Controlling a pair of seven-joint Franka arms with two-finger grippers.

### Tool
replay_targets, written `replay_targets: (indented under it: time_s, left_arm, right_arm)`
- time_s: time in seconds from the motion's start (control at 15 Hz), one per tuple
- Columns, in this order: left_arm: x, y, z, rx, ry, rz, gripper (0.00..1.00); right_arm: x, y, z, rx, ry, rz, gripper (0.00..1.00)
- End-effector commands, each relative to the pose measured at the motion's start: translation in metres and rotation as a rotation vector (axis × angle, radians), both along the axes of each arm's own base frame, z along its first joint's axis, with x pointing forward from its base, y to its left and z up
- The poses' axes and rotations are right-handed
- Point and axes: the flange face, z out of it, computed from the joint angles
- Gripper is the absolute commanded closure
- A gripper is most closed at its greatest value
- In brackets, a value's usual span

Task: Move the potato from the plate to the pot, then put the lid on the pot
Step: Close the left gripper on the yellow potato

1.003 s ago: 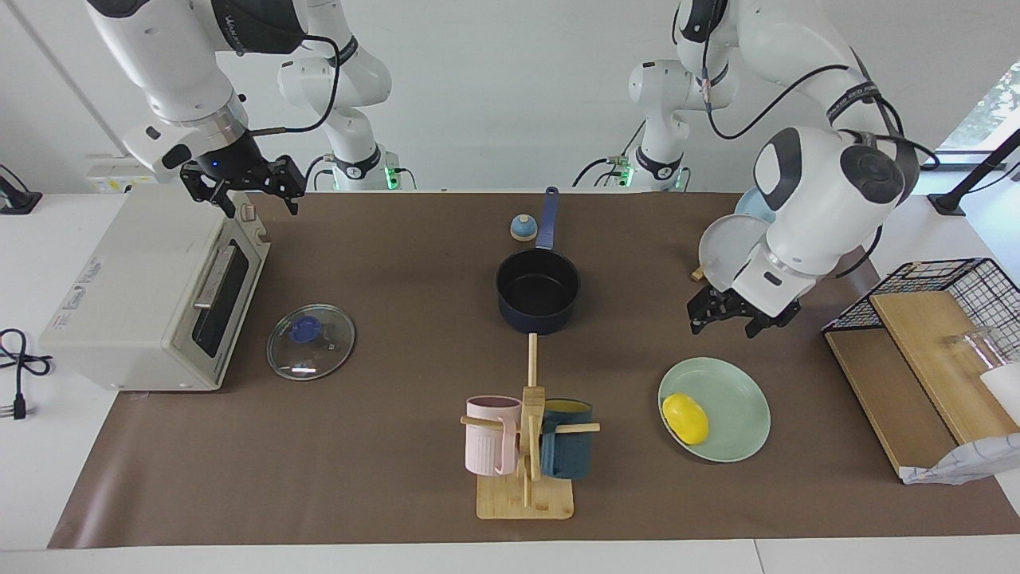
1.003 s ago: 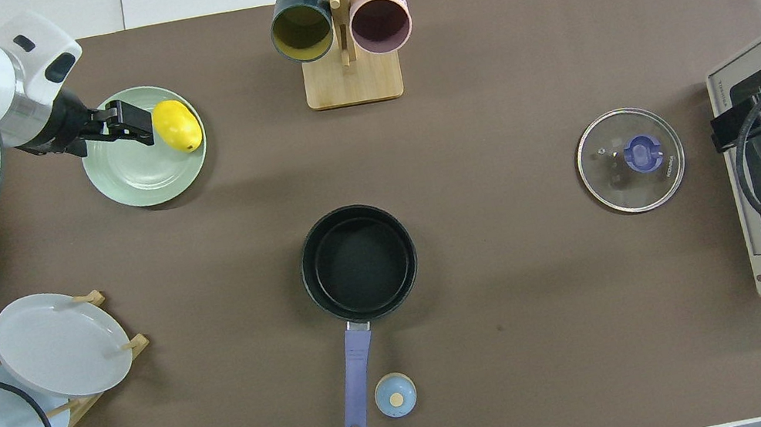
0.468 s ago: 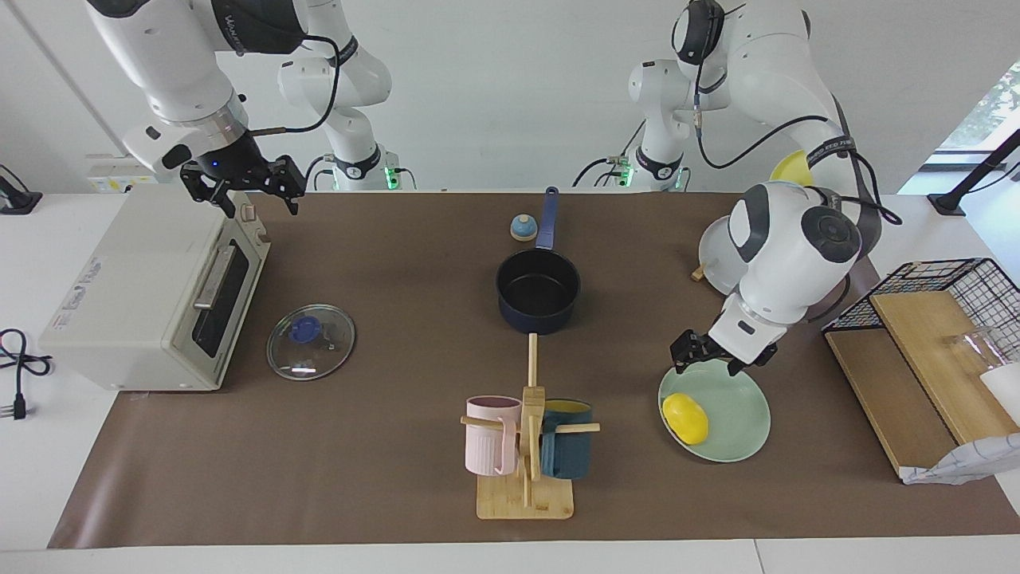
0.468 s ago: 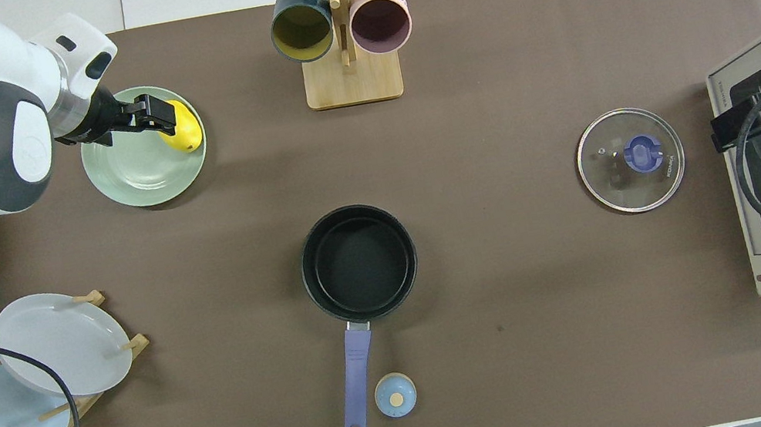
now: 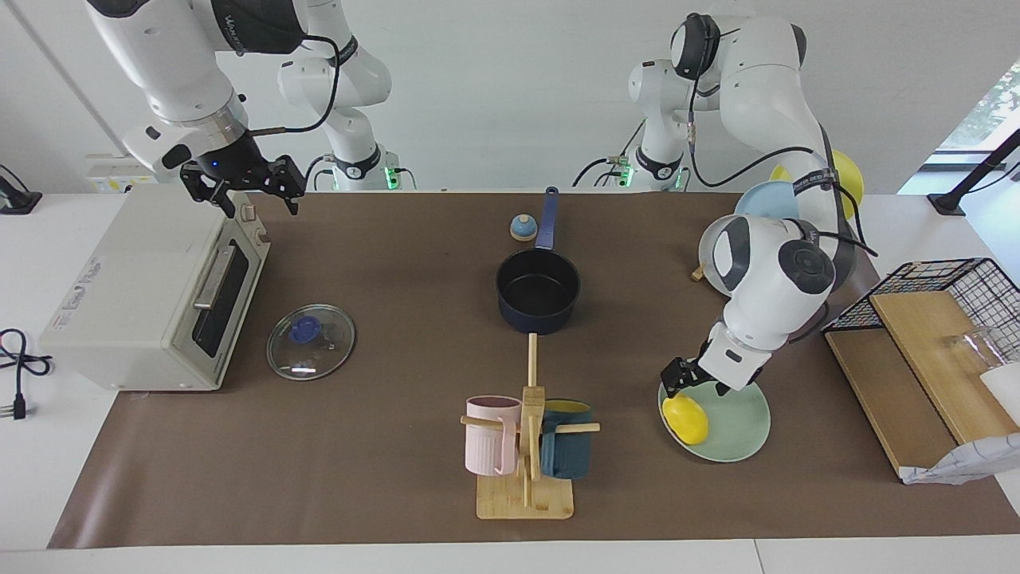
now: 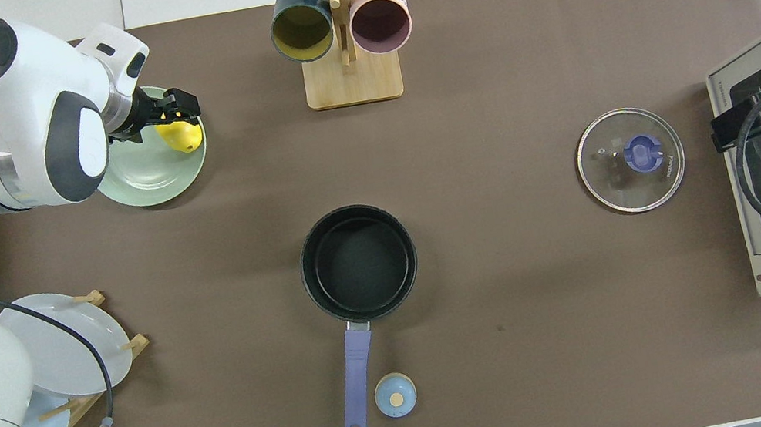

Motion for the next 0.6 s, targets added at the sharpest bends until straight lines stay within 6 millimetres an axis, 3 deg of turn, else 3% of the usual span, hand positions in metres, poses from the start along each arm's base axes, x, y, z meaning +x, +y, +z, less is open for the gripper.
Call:
replay_targets:
  time_s: [0.0, 0.53]
  left_arm:
    - [-0.002, 0.0, -0.011, 0.018, 0.003, 0.056, 0.0]
    - [-0.004, -0.002, -0.02, -0.002, -0.01, 0.179, 0.0]
  right_arm:
    - [-0.004, -0.001, 0.003, 0.011, 0.002, -0.022, 0.0]
    - [-0.004, -0.001, 0.002, 0.011, 0.006, -0.022, 0.0]
